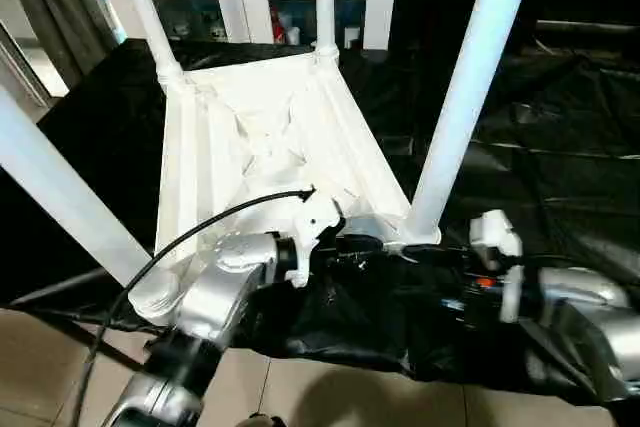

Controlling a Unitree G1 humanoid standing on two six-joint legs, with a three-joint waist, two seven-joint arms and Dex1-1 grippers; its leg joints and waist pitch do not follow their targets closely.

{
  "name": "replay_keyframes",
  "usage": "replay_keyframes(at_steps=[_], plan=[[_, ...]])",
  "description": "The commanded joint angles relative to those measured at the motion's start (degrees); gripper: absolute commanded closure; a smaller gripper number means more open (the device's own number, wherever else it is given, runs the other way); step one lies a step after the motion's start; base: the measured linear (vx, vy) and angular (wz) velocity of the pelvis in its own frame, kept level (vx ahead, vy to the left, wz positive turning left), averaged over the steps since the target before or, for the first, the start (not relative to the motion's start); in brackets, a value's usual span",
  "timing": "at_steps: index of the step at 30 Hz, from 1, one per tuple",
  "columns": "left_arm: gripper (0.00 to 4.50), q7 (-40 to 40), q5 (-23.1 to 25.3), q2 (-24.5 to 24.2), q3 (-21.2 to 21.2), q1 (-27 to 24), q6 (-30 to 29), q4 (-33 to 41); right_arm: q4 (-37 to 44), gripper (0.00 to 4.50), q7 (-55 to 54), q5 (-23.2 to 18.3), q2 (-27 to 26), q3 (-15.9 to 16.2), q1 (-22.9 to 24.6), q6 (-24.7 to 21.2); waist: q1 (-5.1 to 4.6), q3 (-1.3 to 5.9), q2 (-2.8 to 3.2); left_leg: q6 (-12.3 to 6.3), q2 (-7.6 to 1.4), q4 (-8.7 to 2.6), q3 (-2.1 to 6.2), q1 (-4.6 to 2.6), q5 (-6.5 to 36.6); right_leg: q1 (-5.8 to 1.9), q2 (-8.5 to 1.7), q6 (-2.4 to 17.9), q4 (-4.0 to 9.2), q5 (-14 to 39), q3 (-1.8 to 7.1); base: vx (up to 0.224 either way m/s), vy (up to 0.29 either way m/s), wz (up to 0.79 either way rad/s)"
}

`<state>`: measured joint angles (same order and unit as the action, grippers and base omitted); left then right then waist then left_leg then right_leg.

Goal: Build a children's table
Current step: Rotate leg to tighten, then rotate table base

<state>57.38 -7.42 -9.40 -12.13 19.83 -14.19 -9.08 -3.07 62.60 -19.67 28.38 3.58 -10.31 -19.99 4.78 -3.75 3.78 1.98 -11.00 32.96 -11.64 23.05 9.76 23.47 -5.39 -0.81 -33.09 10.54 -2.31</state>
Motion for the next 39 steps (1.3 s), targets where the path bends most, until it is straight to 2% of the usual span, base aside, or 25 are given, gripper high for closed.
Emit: replay_keyframes(at_steps=[1, 2, 5, 6, 7, 8, 9, 11, 13, 14, 15, 17, 18, 20, 21, 22, 23, 24, 25, 27, 32, 33, 34, 36, 39], plan=[[2.99, -1.1, -1.1, -0.5, 0.3, -2.1, -2.0, 4.4, -1.6, 0.80, -3.0, 2.0, -0.8, 0.0, -1.0, 1.7, -0.57, 2.23, -1.17, -5.42, -2.48, -4.28, 1.09, -1.15, 11.8, -2.13, -2.50, 13.9, 3.59, 9.6, 1.36, 0.000, 0.000, 0.00], [2.99, -1.8, -1.5, -0.8, 0.5, -4.2, -3.2, 7.5, -2.8, 0.80, -4.7, 2.7, -1.8, -0.1, -1.8, 2.3, -0.62, 2.07, -1.04, -4.85, -2.55, -4.25, 1.05, -1.48, 12.9, -1.95, -2.44, 13.4, 3.64, 11.1, 1.50, 0.000, 0.000, 0.00], [2.61, -3.1, -1.6, -1.2, 0.7, -7.3, -4.5, 11.2, -4.2, 0.80, -6.7, 3.7, -2.7, -0.2, -2.9, 3.0, -1.29, 1.35, -1.14, -4.01, -2.46, -4.66, 1.10, -1.32, 14.1, -1.80, -2.27, 12.8, 4.00, 13.2, 1.56, 0.000, 0.000, 0.00], [2.58, -4.9, -2.0, -2.2, 1.3, -12.6, -6.6, 16.6, -7.3, 0.80, -10.8, 6.6, -3.3, 0.5, -4.7, 4.4, -1.74, 0.89, -1.83, -3.36, -2.72, -4.79, 1.12, -1.33, 14.1, -1.71, -2.39, 13.0, 3.89, 12.6, 1.66, 0.000, 0.000, 0.00], [2.53, -5.8, -2.4, -2.9, 1.7, -15.8, -8.2, 20.1, -9.4, 0.80, -13.4, 8.2, -3.9, 0.6, -5.9, 5.4, -2.01, 0.34, -2.16, -3.55, -2.54, -5.09, 1.15, -0.76, 13.9, -1.83, -2.39, 12.6, 3.96, 13.1, 1.64, 0.000, 0.000, 0.00], [2.42, -6.3, -2.7, -3.3, 2.1, -17.8, -9.0, 22.0, -11.3, 0.80, -15.7, 9.2, -4.5, 0.5, -7.1, 5.8, -2.42, -0.05, -2.04, -3.32, -2.48, -5.30, 1.22, -0.74, 14.5, -1.69, -2.35, 12.0, 4.13, 15.0, 1.61, 0.000, 0.000, 0.00], [2.27, -6.9, -3.2, -3.7, 2.5, -20.0, -9.9, 24.1, -13.3, 0.80, -18.1, 10.1, -5.2, 0.3, -8.4, 6.1, -2.52, 0.15, -1.85, -2.93, -2.50, -5.13, 1.22, -1.01, 14.8, -1.59, -2.37, 12.1, 3.95, 15.4, 1.60, 0.000, 0.000, 0.00], [2.12, -7.7, -4.1, -4.4, 3.2, -23.6, -10.8, 27.7, -17.2, 0.80, -21.9, 10.9, -7.0, -0.4, -11.1, 7.5, -2.92, -0.51, -1.72, -1.43, -2.49, -5.32, 1.06, -1.67, 17.1, -0.96, -2.07, 11.7, 4.48, 17.2, 1.89, 0.000, 0.000, 0.00], [2.05, -8.1, -4.9, -4.6, 3.5, -25.3, -11.6, 29.6, -19.5, 0.80, -23.4, 11.2, -8.1, -0.8, -12.7, 8.3, -2.82, -0.97, -1.87, -0.85, -2.51, -5.42, 0.87, -1.90, 17.9, -0.71, -1.89, 12.1, 4.51, 16.3, 2.03, 0.000, 0.000, 0.00], [1.95, -8.2, -5.4, -5.0, 3.7, -26.9, -12.3, 31.3, -22.4, 0.80, -25.5, 12.0, -9.3, -0.8, -14.6, 9.7, -2.93, -1.40, -2.18, -0.87, -2.46, -5.57, 0.88, -1.63, 17.9, -0.81, -1.85, 12.1, 4.48, 15.7, 2.03, 0.000, 0.000, 0.00], [1.80, -8.2, -5.4, -5.0, 3.7, -26.9, -12.3, 31.3, -22.4, 0.80, -25.5, 12.0, -9.3, -0.8, -14.6, 9.7, -2.93, -1.46, -2.09, -0.78, -2.48, -5.63, 0.99, -1.41, 17.8, -0.98, -1.98, 12.2, 4.23, 15.7, 2.01, 0.000, 0.000, 0.00], [1.64, -8.3, -5.8, -5.7, 3.8, -28.4, -12.5, 32.6, -25.7, 0.80, -27.7, 12.6, -10.8, -0.8, -16.9, 11.2, -2.95, -1.52, -1.81, -0.68, -2.45, -5.50, 0.89, -1.79, 17.0, -0.79, -1.97, 12.1, 4.15, 15.0, 2.08, 0.000, 0.000, 0.00], [1.63, -8.1, -6.3, -6.6, 3.8, -29.9, -12.9, 34.0, -28.8, 0.80, -29.9, 13.2, -12.0, -0.6, -19.2, 12.5, -3.28, -1.95, -2.27, -0.97, -2.27, -5.71, 1.07, -1.10, 16.0, -1.23, -2.12, 12.0, 3.96, 14.8, 1.98, 0.000, 0.000, 0.00], [1.37, -7.2, -7.5, -8.1, 4.7, -32.3, -13.0, 36.0, -33.3, 0.80, -33.3, 13.9, -13.7, -0.6, -22.7, 14.2, -3.81, -1.88, -2.17, -1.07, -2.15, -5.60, 1.09, -0.97, 15.0, -1.32, -2.14, 12.4, 3.72, 13.9, 1.85, 0.000, 0.000, 0.00], [1.25, -7.0, -8.0, -8.7, 5.2, -33.1, -13.1, 36.8, -34.9, 0.80, -34.4, 14.3, -14.2, -0.7, -23.8, 14.9, -3.88, -1.99, -2.11, -1.11, -2.17, -5.61, 1.04, -1.13, 14.9, -1.23, -1.99, 12.4, 3.77, 13.4, 1.86, 0.000, 0.000, 0.00], [1.20, -6.0, -9.1, -10.1, 6.8, -34.8, -13.1, 38.1, -38.0, 0.80, -36.4, 14.5, -15.0, -1.3, -25.9, 16.5, -3.69, -1.90, -2.33, -1.40, -2.33, -5.25, 0.64, -1.96, 14.7, -0.73, -1.94, 13.0, 3.75, 11.8, 2.12, 0.000, 0.000, 0.00], [1.20, -5.5, -10.0, -11.3, 8.3, -35.9, -13.3, 38.9, -40.1, 0.80, -37.7, 14.7, -15.3, -2.0, -27.1, 17.7, -4.03, -1.87, -2.75, -1.77, -2.08, -5.37, 0.74, -1.18, 13.0, -1.43, -1.95, 13.6, 3.46, 10.5, 1.93, 0.000, 0.000, 0.00], [1.16, -5.3, -10.2, -11.6, 8.7, -36.1, -13.3, 39.1, -40.6, 0.80, -37.9, 14.8, -15.4, -2.2, -27.3, 18.1, -4.00, -1.88, -2.51, -1.92, -2.11, -5.36, 0.77, -1.26, 12.8, -1.34, -1.99, 13.9, 3.27, 10.4, 1.91, 0.000, 0.000, 0.00], [1.03, -4.0, -11.2, -13.4, 11.1, -37.5, -12.8, 39.5, -41.9, 0.80, -38.0, 14.3, -15.7, -3.1, -28.2, 19.3, -4.01, -1.74, -2.54, -2.43, -2.11, -5.01, 0.47, -1.84, 11.9, -1.14, -1.76, 14.1, 3.28, 8.6, 1.98, 0.000, 0.000, 0.00], [0.81, -1.9, -12.2, -15.8, 14.5, -39.3, -12.4, 39.8, -41.4, 0.80, -35.7, 12.8, -16.1, -4.0, -28.3, 19.8, -4.03, -1.69, -2.28, -3.57, -1.98, -4.86, 0.50, -1.59, 9.2, -1.49, -1.57, 14.8, 2.72, 4.7, 1.88, 0.000, 0.000, 0.00], [0.46, 1.0, -16.7, -20.2, 22.8, -41.1, -12.4, 39.6, -36.7, 0.80, -28.0, 9.7, -15.5, -3.8, -24.7, 20.7, -3.68, -1.31, -1.93, -6.22, -2.03, -4.34, 0.35, -2.12, 4.9, -1.72, -1.16, 16.8, 1.79, -3.4, 1.84, 0.000, 0.000, 0.00], [0.39, 1.1, -17.1, -20.5, 23.7, -41.2, -12.2, 39.4, -36.3, 0.80, -27.5, 9.4, -15.5, -3.8, -24.3, 20.7, -3.61, -1.40, -2.12, -6.67, -2.01, -4.25, 0.27, -2.04, 4.4, -1.78, -1.18, 17.2, 1.71, -4.2, 1.87, 0.000, 0.000, 0.00], [0.36, 1.1, -20.0, -21.0, 28.1, -40.0, -12.0, 38.3, -32.3, 0.80, -24.5, 7.4, -14.5, -3.8, -21.5, 19.8, -3.48, -1.24, -1.91, -6.80, -1.91, -4.19, 0.25, -2.07, 4.5, -1.96, -1.13, 17.4, 1.65, -4.2, 1.86, 0.000, 0.000, 0.00], [0.18, 0.6, -23.8, -21.6, 31.4, -38.5, -12.8, 38.2, -29.4, 0.80, -21.9, 5.9, -13.6, -4.2, -19.1, 19.1, -3.02, -1.29, -1.84, -6.65, -2.07, -4.19, 0.09, -2.16, 5.5, -1.93, -1.12, 17.5, 1.77, -2.9, 1.84, 0.000, 0.000, 0.00], [0.07, 0.4, -27.3, -21.4, 32.7, -36.0, -14.0, 38.8, -26.1, 0.80, -21.3, 5.2, -12.6, -4.7, -16.4, 17.9, -2.19, -1.44, -1.85, -5.18, -2.23, -4.31, 0.01, -2.18, 7.9, -1.76, -1.15, 17.8, 1.87, 0.9, 1.87, 0.000, 0.000, 0.00]])
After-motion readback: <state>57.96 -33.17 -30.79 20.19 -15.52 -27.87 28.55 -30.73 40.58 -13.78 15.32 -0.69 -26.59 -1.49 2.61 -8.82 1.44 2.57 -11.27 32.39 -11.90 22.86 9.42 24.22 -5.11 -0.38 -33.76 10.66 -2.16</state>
